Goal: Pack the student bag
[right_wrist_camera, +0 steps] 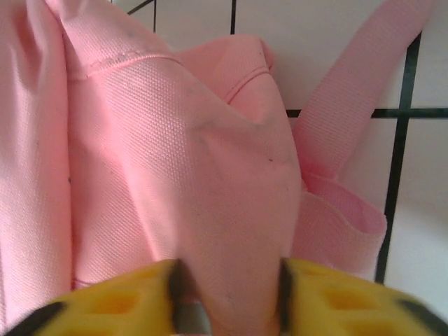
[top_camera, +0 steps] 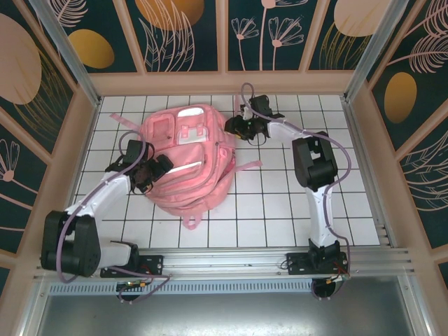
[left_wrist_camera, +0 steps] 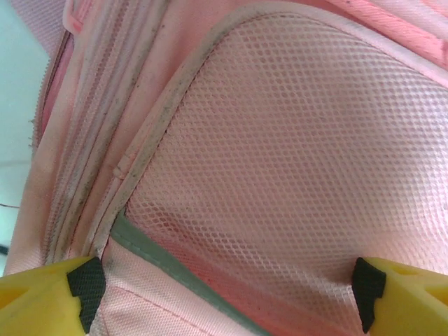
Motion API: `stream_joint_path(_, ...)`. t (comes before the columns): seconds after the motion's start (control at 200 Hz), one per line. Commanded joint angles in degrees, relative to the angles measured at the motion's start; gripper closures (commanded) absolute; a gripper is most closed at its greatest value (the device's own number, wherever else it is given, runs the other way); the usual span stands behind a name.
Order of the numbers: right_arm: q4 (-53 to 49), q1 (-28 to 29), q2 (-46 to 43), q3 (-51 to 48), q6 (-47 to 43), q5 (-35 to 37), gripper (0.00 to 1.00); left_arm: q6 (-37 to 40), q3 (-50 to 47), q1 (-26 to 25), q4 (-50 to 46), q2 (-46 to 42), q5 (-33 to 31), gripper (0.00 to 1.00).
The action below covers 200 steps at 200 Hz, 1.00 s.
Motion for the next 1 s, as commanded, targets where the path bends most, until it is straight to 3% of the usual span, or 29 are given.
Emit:
stream_joint_path(0.0,2.9,-1.4,-2.4,-4.4,3.6,2.4,0.74,1.3,4.3,0.5,4.5,6.1,1.4,0.09)
stream_joint_path(0.17,10.8,-4.5,-11.7,-17.5,9.2,4.5,0.84,4.2,16.3,0.1,5.2,17.3,5.3,0.10)
stream_joint_path(0.385,18.3,-2.4,-25.4,-37.5,18.9,9.2,0.87,12.8,44.3,-6.2,-3.6,36.6,5.2,0.10)
stream_joint_path(0.551,17.1,5.8,-36.4,-50.1,32.9,23.4,0.80,15.7,60.1,-7.6,-6.3,44.9,4.7,0.07)
stream_joint_path(0.651,22.5,10.8,-39.3,-55.0,39.4,23.9,0.67,18.9,64.9,-7.6,-9.1,45.6,0.9,0.03)
stream_joint_path(0.741,22.2,11.5,-38.9,-54.1,39.7,22.5,0.58,20.1,60.9,-7.6,-8.7,40.9,-4.3,0.02)
stream_joint_path(0.856,21.4,11.7,-38.9,-52.6,38.6,23.8,0.52,19.2,44.3,-7.6,0.1,28.0,-7.8,0.02)
stream_joint_path(0.951,20.9,11.7,-38.7,-51.0,36.0,23.4,0.48,18.4,31.4,-7.7,5.5,17.0,-5.6,0.02)
stream_joint_path(0.996,19.5,11.7,-38.7,-49.5,33.0,23.3,0.47,17.0,24.0,-7.6,10.1,11.9,-0.7,0.02)
